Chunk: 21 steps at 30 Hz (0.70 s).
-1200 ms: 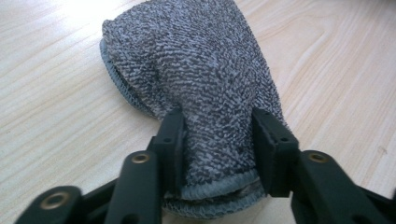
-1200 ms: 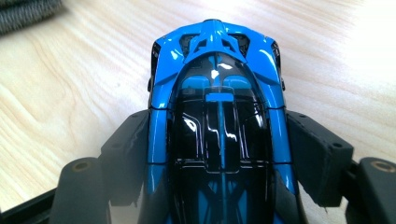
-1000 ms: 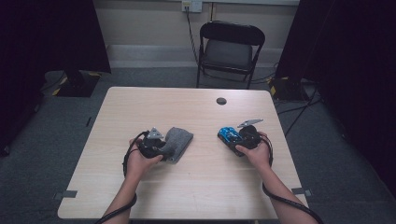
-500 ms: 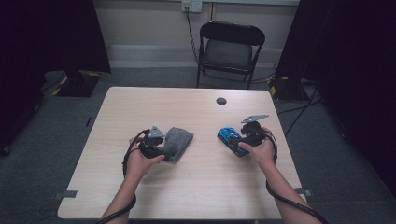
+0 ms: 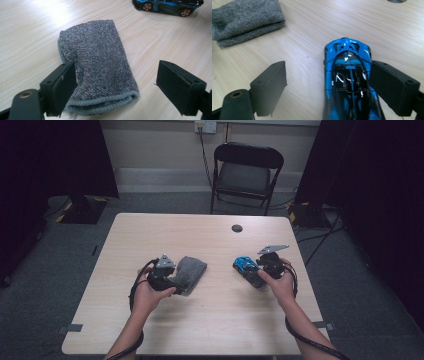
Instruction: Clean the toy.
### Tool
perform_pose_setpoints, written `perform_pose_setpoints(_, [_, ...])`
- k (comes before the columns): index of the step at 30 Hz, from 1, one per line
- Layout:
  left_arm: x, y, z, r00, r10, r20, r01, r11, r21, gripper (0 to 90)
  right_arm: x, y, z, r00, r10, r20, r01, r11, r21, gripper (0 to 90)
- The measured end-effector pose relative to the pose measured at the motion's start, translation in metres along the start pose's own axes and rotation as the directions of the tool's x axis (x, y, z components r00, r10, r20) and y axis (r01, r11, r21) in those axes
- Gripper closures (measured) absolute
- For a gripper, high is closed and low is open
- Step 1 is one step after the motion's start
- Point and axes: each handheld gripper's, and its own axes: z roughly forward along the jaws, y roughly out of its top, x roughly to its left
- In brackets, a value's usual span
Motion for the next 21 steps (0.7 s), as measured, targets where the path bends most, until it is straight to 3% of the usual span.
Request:
perform_pose_setpoints(5, [-0.004,0.001,-0.004,0.9996,0.027,0.006,-0.027,0.9996,-0.005,15.8,0.005,-0.002,-0.003,0.9998,-0.020,-0.005,0.020,1.000,0.001,14.1])
perform_pose_setpoints(15, [-0.015,0.001,-0.007,0.9994,0.024,0.025,-0.024,0.9994,-0.024,15.7,0.022,-0.004,-0.013,0.9964,-0.074,-0.042,0.074,0.997,-0.003,14.1])
perform_pose_setpoints(21, [-0.021,0.001,-0.008,0.9992,0.021,0.033,-0.020,0.9996,-0.020,15.7,0.030,-0.006,-0.014,0.9946,-0.077,-0.070,0.077,0.997,-0.006,14.2])
